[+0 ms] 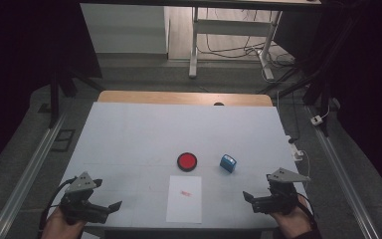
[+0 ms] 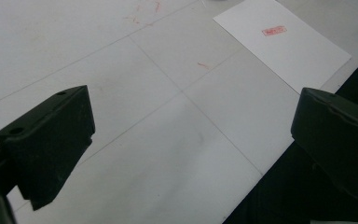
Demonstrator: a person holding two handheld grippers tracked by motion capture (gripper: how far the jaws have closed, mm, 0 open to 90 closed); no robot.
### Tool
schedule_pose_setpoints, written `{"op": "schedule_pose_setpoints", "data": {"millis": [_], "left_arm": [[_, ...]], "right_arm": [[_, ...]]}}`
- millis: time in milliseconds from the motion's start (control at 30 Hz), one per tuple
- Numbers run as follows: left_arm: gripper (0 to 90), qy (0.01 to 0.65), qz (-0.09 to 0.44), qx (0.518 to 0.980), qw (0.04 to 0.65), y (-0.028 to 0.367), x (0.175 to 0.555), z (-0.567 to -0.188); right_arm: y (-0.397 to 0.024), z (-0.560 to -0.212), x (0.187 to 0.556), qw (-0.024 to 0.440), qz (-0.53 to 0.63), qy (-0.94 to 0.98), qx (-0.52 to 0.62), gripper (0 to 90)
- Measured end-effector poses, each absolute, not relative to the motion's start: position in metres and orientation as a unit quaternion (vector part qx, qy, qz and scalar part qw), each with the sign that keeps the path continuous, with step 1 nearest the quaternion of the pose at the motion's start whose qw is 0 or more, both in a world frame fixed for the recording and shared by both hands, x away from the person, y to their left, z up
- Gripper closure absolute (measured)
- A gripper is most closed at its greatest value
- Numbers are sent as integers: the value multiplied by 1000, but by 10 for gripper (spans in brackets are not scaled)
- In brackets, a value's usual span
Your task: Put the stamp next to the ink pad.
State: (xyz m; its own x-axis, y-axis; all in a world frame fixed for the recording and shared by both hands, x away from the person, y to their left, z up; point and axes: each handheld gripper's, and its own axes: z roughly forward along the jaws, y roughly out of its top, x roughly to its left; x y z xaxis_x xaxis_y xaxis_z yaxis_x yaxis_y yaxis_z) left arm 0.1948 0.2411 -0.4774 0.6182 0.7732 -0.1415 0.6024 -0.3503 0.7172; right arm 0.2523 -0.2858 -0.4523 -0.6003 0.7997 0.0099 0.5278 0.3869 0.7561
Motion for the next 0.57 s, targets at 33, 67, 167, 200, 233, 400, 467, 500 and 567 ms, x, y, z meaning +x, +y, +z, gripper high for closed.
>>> {"op": "schedule_pose_setpoints", "data": {"millis": [33,67,167,200,233,400,467,500,567], "left_arm": [[0,423,112,814,383,241,195,-477],[0,423,110,814,383,241,195,-477],[0,424,111,813,383,242,195,-478],[0,424,111,813,383,242,195,-478],[0,425,111,813,383,242,195,-478],[0,425,111,812,383,242,194,-478],[0,427,110,812,383,242,195,-478],[0,428,109,811,383,242,195,-478],[0,428,108,810,386,243,195,-478]], "right_arm": [[-287,-452,251,181,374,811,410,0],[-289,-453,249,181,375,810,413,0],[-292,-453,245,179,374,809,417,0],[-294,-453,244,179,372,809,418,0],[-294,-454,243,176,372,809,420,0],[-295,-454,239,176,370,809,422,0],[-296,-453,238,174,371,810,420,0],[-296,-453,238,173,371,810,420,0],[-296,-454,238,171,370,811,419,0]]}}
